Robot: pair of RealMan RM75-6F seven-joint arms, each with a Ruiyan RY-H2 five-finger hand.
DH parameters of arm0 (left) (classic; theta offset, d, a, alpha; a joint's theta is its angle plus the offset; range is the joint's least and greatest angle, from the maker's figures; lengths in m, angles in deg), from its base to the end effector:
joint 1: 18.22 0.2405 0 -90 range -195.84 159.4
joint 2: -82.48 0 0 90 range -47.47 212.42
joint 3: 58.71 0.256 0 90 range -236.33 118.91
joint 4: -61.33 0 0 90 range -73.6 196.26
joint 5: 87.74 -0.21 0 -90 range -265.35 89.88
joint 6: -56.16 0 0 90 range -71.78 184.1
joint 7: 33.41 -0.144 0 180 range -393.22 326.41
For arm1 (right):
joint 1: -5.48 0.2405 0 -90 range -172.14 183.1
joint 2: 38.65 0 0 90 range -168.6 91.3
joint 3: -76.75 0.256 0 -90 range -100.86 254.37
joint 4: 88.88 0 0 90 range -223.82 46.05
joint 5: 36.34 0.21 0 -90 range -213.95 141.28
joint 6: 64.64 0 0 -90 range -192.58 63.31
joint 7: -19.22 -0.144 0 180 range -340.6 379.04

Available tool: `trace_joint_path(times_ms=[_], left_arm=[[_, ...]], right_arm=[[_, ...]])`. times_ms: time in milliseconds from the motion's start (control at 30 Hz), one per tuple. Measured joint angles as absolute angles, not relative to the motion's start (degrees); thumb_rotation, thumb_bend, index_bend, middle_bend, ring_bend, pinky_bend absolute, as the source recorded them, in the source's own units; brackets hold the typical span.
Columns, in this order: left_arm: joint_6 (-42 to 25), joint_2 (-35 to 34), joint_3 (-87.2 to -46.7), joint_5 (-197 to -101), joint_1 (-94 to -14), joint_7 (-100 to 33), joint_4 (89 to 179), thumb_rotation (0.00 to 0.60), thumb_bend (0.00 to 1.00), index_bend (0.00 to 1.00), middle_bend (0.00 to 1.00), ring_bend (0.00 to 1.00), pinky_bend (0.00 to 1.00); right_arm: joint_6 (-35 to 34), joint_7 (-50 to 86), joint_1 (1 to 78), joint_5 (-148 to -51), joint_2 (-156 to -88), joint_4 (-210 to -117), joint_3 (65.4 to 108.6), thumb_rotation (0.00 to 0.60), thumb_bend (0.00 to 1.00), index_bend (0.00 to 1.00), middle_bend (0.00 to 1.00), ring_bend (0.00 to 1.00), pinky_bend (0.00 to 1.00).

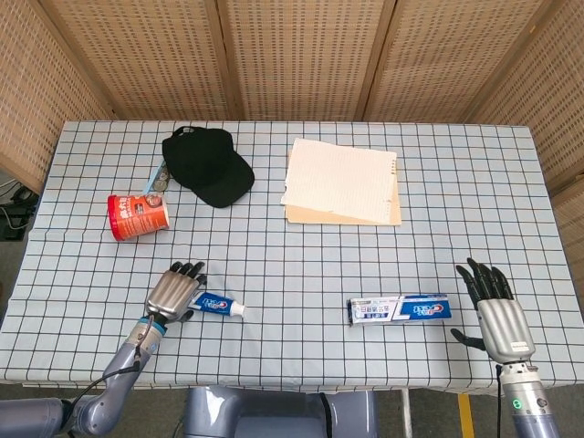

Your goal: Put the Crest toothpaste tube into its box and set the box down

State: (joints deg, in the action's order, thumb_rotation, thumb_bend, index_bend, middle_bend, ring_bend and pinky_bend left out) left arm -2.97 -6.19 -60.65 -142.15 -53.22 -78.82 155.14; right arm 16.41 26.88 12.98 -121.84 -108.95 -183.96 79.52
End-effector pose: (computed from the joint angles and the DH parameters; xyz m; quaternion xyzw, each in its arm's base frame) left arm -0.1952 0.2712 -0.0367 -0.7973 -0.3457 -0.2076 0.4492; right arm -0.2855 -0.1918 0.1114 0.6178 -0.4017 0.3866 0.5546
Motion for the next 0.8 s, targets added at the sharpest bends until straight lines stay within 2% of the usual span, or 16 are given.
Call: trace_joint_path(times_ms=[100,233,300,367,467,567,800], left_arm=[[-3.35,-6.78,-60.24,-142.49,-53.31,-78.62,154.62,0.6,0.26,0.37,0.16,0.18,0.19],[-4.11,-7.69,-59.69,-143.01,-53.33,-78.52,153.6,0.6,0.28,0.47,0.25,0.26,0.24],[-4.53,-8.13,-59.52,-143.56,-53.27,-78.39,153.04,0.6,0.29,0.56,0.32,0.32,0.28],[-5.34,-8.69,-59.41,-144.63,-53.1,-77.93,152.37,0.6,0.32,0.71,0.45,0.43,0.36],[-7.27,-9.62,-59.45,-147.27,-52.57,-76.31,151.27,0.6,0.39,0.84,0.56,0.51,0.43],[-8.87,-10.11,-59.34,-150.91,-52.05,-73.91,150.13,0.6,0.42,0.88,0.59,0.54,0.46],[-11.59,-8.88,-59.12,-157.89,-51.06,-68.57,148.56,0.6,0.42,0.89,0.59,0.54,0.46]], right_arm=[[16.29,26.91,13.04,-121.78,-109.03,-183.9,79.54,0.6,0.13,0.06,0.0,0.0,0.0],[16.29,27.0,13.05,-121.84,-109.1,-183.85,79.48,0.6,0.13,0.06,0.0,0.0,0.0],[16.28,27.01,13.05,-121.81,-109.12,-183.86,79.5,0.6,0.13,0.06,0.0,0.0,0.0],[16.3,26.99,13.05,-121.79,-109.1,-183.87,79.51,0.6,0.13,0.06,0.0,0.0,0.0],[16.28,26.93,13.02,-121.71,-109.07,-183.85,79.51,0.6,0.13,0.06,0.0,0.0,0.0],[16.05,26.88,13.09,-121.64,-109.08,-183.86,79.48,0.6,0.13,0.06,0.0,0.0,0.0],[15.77,26.83,13.19,-121.84,-109.08,-184.1,79.24,0.6,0.13,0.06,0.0,0.0,0.0]])
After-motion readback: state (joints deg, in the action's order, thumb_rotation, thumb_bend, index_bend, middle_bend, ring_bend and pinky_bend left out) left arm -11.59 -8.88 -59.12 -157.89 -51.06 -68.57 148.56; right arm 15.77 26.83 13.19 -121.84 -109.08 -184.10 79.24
